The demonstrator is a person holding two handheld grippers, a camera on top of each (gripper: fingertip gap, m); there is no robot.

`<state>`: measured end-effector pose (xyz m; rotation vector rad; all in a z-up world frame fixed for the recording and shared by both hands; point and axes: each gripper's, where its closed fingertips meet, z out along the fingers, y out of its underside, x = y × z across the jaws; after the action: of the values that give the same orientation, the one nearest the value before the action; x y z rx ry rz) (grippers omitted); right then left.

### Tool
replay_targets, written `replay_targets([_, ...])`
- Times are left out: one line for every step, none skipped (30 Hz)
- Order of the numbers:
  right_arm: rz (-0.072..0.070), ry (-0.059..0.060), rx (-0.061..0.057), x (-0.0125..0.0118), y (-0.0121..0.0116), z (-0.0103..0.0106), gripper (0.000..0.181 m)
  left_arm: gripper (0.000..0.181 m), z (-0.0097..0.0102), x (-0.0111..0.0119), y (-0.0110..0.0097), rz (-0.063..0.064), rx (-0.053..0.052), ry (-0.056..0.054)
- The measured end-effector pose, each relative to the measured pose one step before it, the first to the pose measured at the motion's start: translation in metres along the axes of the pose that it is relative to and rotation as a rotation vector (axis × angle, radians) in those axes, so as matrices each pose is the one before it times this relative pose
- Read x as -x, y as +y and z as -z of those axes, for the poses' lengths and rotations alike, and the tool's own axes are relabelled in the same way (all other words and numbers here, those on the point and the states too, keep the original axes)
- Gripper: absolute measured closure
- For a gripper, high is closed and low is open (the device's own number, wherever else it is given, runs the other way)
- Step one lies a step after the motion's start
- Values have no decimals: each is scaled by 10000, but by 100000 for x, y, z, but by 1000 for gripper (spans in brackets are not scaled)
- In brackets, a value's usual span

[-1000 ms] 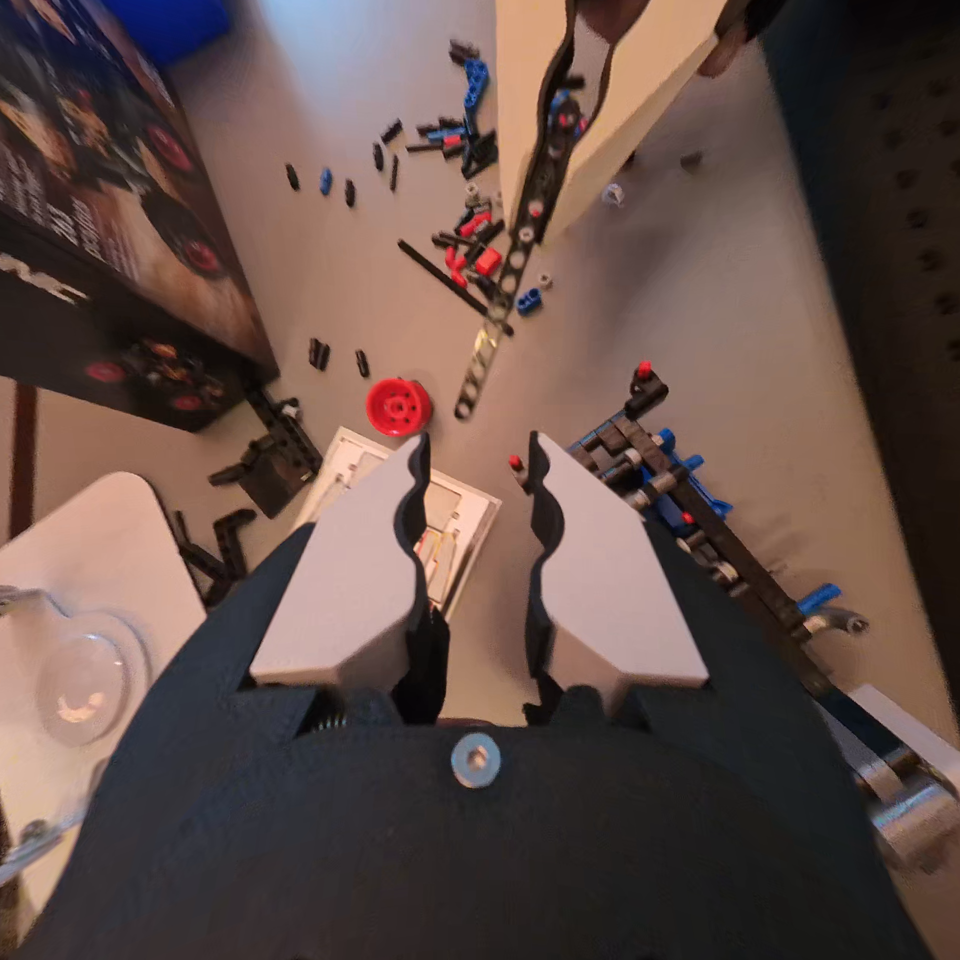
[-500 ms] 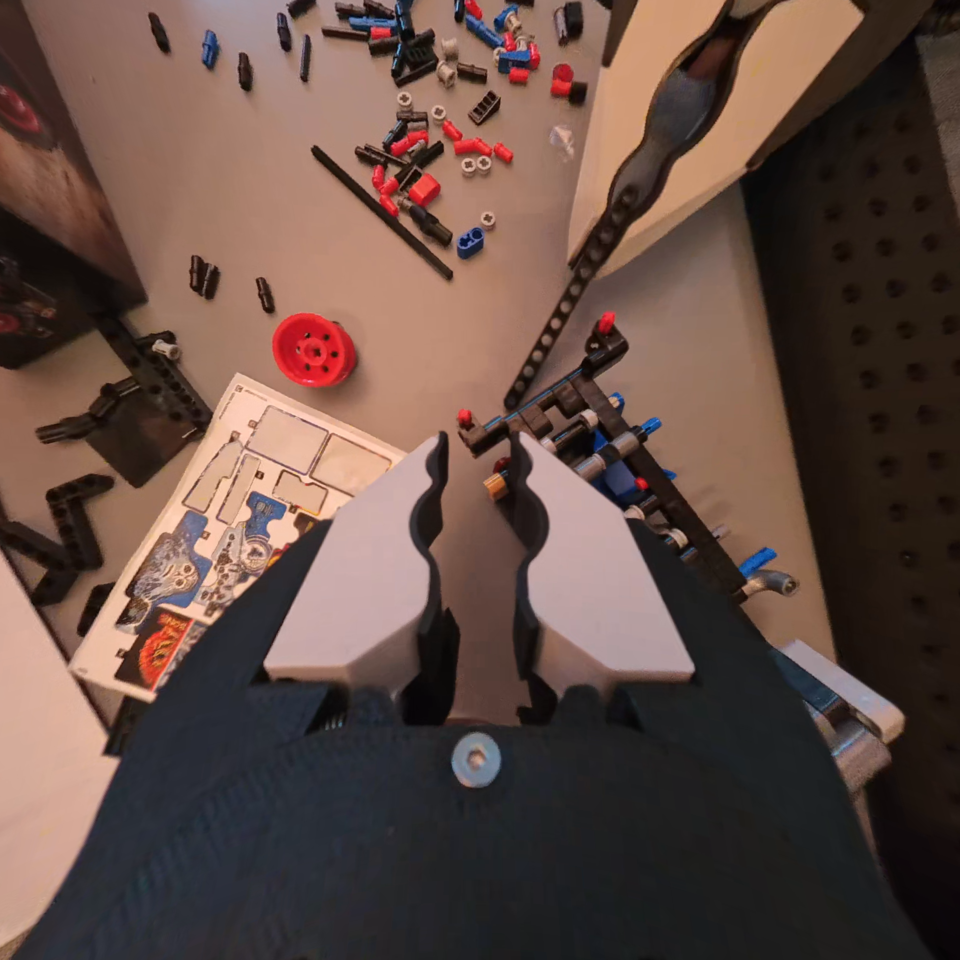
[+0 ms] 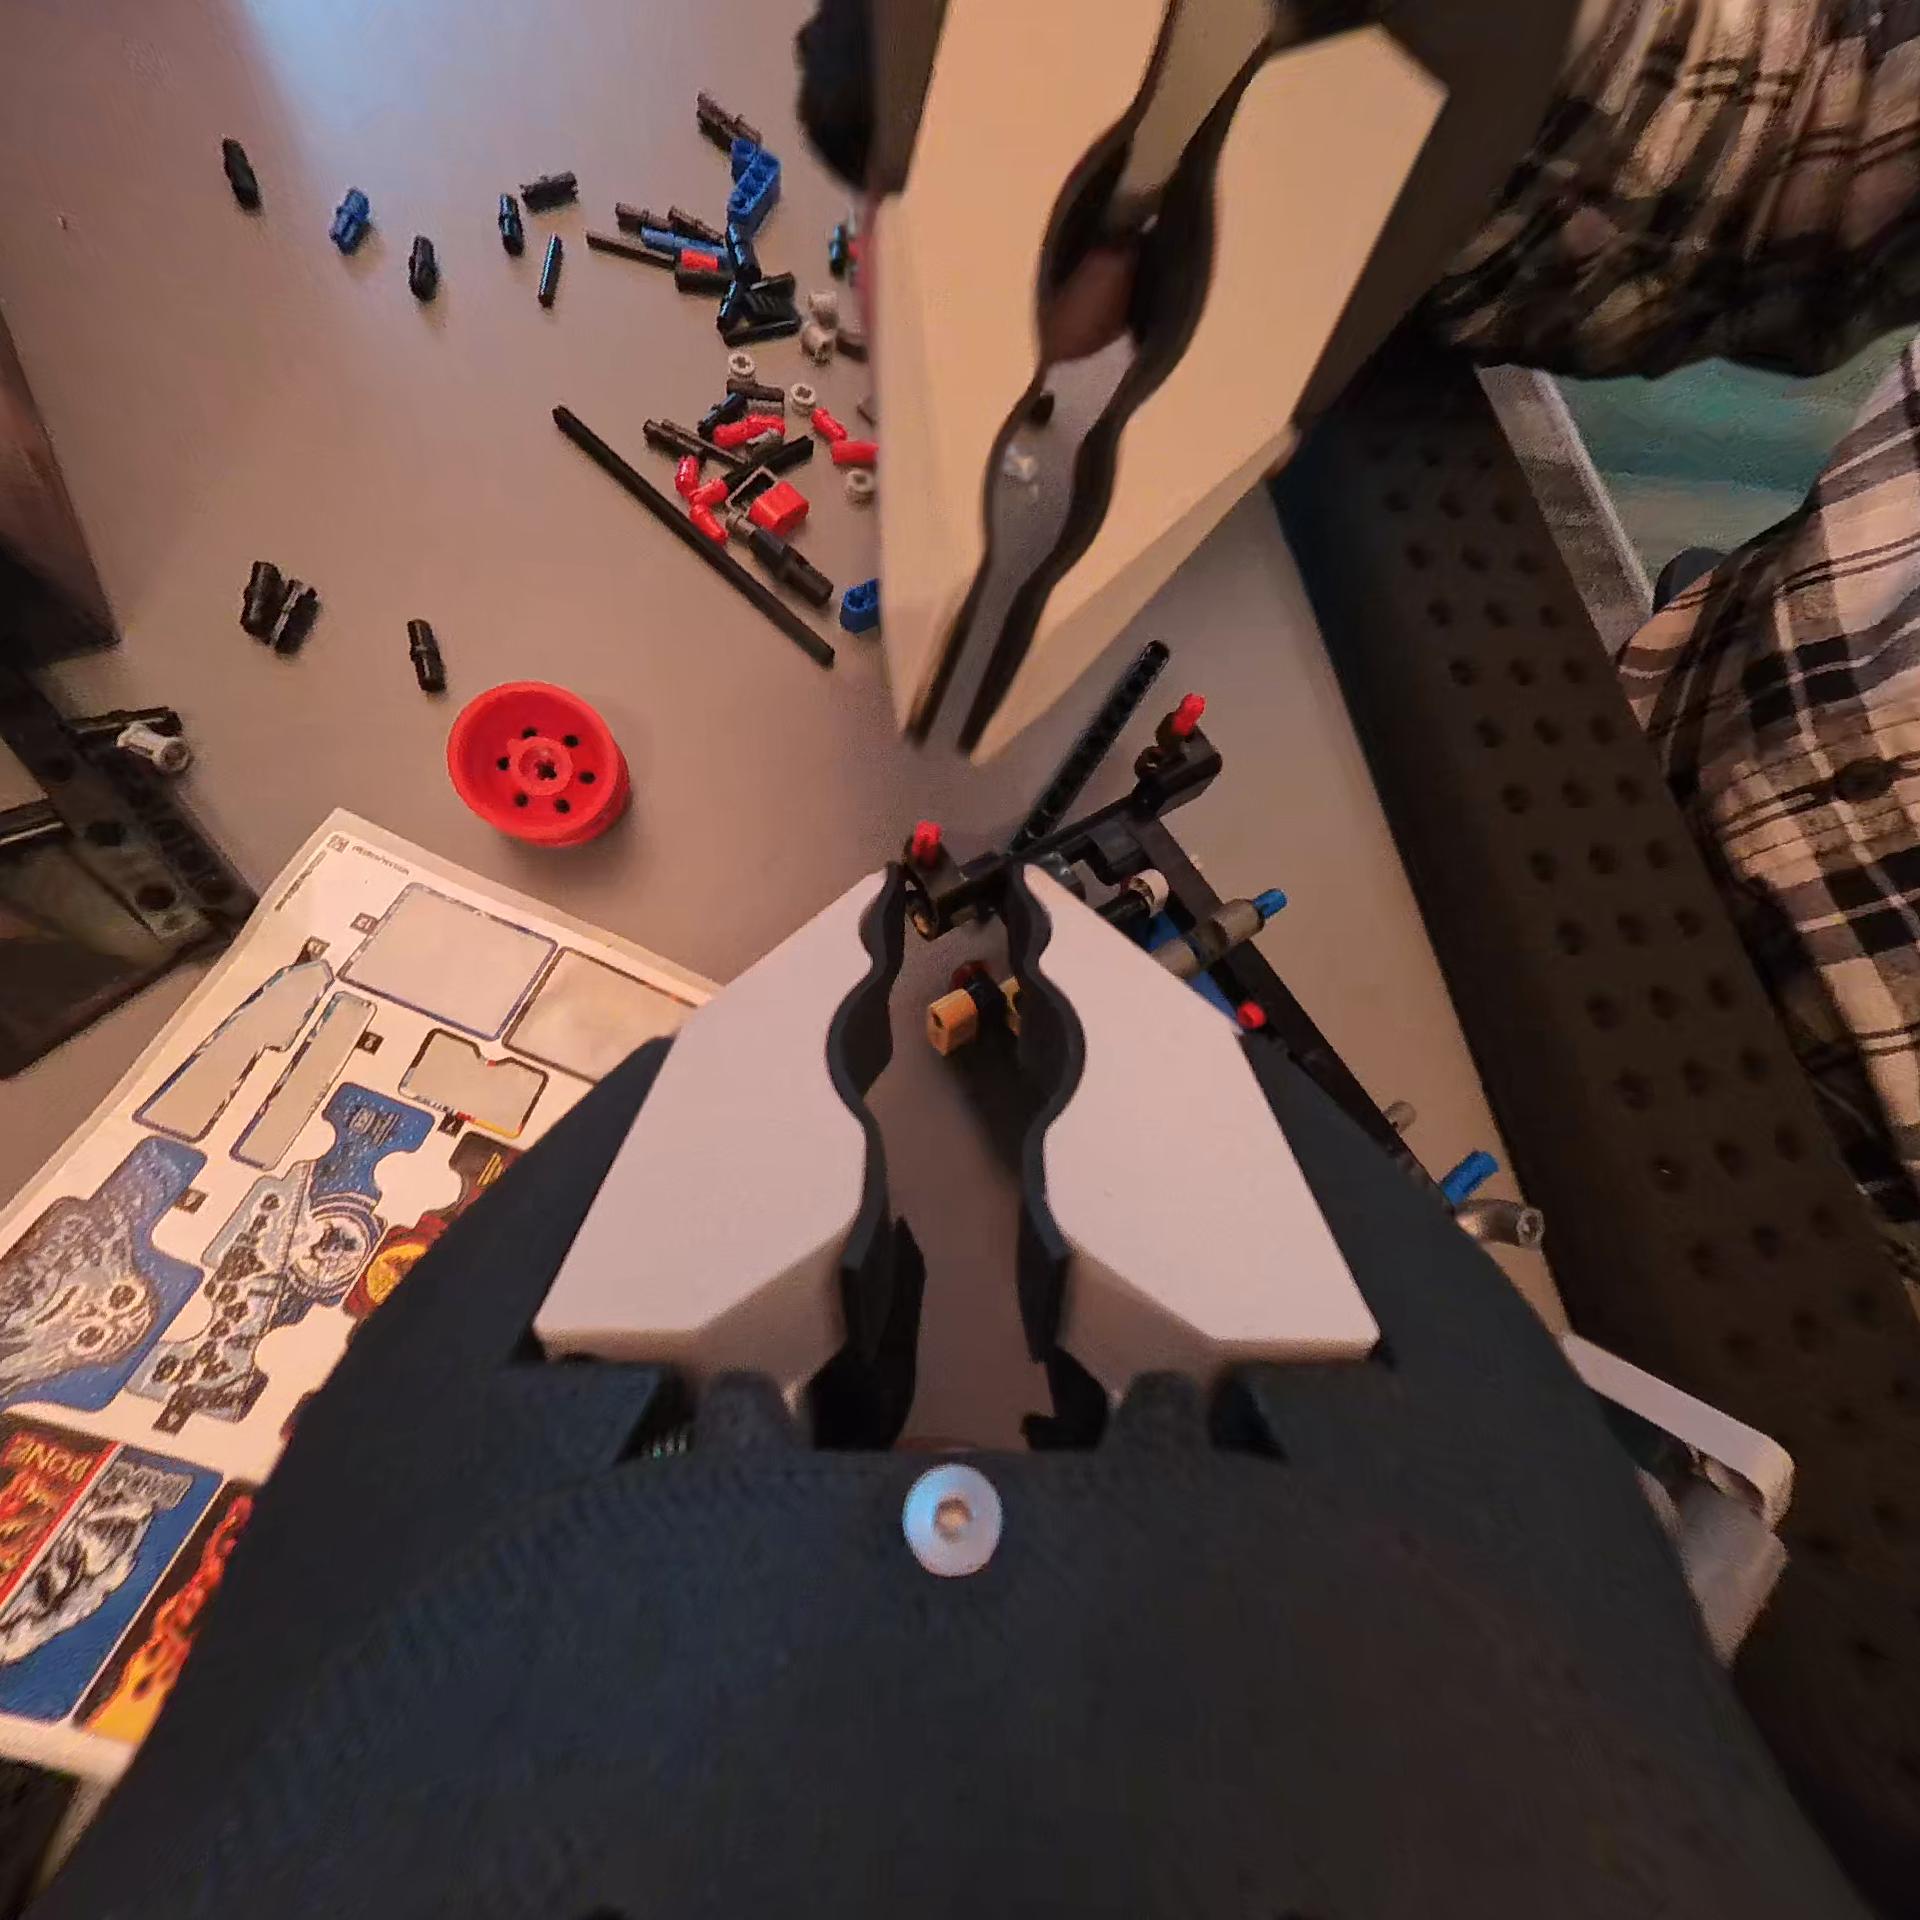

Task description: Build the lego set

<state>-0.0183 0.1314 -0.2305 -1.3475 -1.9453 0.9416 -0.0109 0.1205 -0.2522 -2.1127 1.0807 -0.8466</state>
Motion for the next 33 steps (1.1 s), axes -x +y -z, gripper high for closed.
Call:
replay_targets([-26, -250, 263, -91, 362, -677, 178, 164, -92, -37, -49, -27, -113, 39])
replay_targets([-89, -231, -21, -93, -8, -288, 181, 164, -64, 159, 93, -13, -17, -79])
replay_targets([-137, -228, -128, -39, -128, -35, 181, 164, 105, 181, -25, 61, -96, -22])
replay_targets([-162, -265, -55, 81, 47, -14, 181, 164, 84, -79, 10, 55, -92, 115])
replay_targets([-105, -105, 4, -68, 170, -30, 181, 164, -26, -65, 34, -26, -61, 52])
replay_targets([-14, -62, -82, -19, 87, -43, 181, 164, -55, -62, -37, -6, -67, 51])
replay_targets([-89, -152, -192, 146, -72, 3, 181, 164, -70, -62, -5, -4, -4, 50])
replay_targets([-154, -187, -175, 128, -76, 53, 181, 164, -50, -112, -18, -47, 1, 69])
replay_targets([-145, -152, -122, 68, -26, 86, 181, 164, -55, -75, -24, -66, 2, 32])
replay_targets([-20, -105, -35, 55, 52, 80, 181, 164, -47, -35, -29, -21, -17, 19])
replay_targets([27, -59, -6, 39, 61, 93, 181, 164, -42, -47, -15, 22, -21, 32])
replay_targets([-41, -69, -45, 34, -40, 81, 181, 164, -23, -46, -8, 9, -17, 32])
replay_targets([-95, -187, -50, 213, -41, 23, 171, 164, 9, 16, 21, 7, -5, -2])
replay_targets([-73, -227, -57, 294, -24, -20, 171, 164, 44, 105, 0, 33, -19, -37])
replay_targets([1, 21, -2, -24, 70, -97, 173, 165, 39, 51, 9, 53, -18, -7])
replay_targets([133, 198, 165, -233, 302, -186, 178, 165, -30, -29, 4, 23, -19, 27])
replay_targets([81, 38, 73, 37, 126, -211, 178, 165, -46, -35, -7, -26, 8, 4])
replay_targets([-34, -7, -74, 53, -145, -46, 179, 165, 11, 27, 0, -14, 29, -22])
replay_targets([53, 39, -15, -19, -17, -1, 179, 164, 50, 29, 0, -5, 16, -20])
replay_targets([23, -7, -37, 29, 1, 12, 179, 165, 11, 11, -4, -14, 2, -27])
replay_targets([-68, -78, -62, 64, 1, 43, 179, 165, -34, -41, 6, 0, -4, 11])
replay_targets([-10, -62, -73, 66, -6, 74, 180, 164, -35, -53, -34, -21, -28, 14])
replay_targets([85, 33, -47, 7, -5, 22, 180, 164, -39, -43, -24, -27, -20, 24])
replay_targets([30, 57, -11, -36, -19, 11, 180, 164, -31, 25, -19, -44, -17, -7])
replay_targets([-3, 25, -14, -28, -15, -3, 180, 164, 1, 27, -8, -13, -26, 10])
replay_targets([-29, -12, -33, -25, -7, -2, 181, 164, 0, 14, -5, -60, -21, 15])
replay_targets([-114, -12, -50, -53, -10, -17, 181, 164, -2, 38, 6, 34, -15, 42])
replay_targets([-115, -61, -38, 29, 9, -4, 181, 165, 2, -4, 20, 49, -14, 70])
replay_targets([-44, -17, -37, 25, -18, 21, 181, 165, -8, -69, 11, -40, -30, 83])
replay_targets([13, 70, 8, -57, 31, -35, 181, 165, -5, 4, -4, 27, -52, 64])
replay_targets([123, 98, -12, -54, -14, -49, 181, 165, 14, 65, 61, 62, -15, 40])
replay_targets([139, 70, -4, -19, -46, 7, 181, 165, 45, 28, -1, 22, -47, 40])
replay_targets([88, 40, 1, -18, -41, -13, 181, 165, 36, 13, -25, 5, -59, 48])
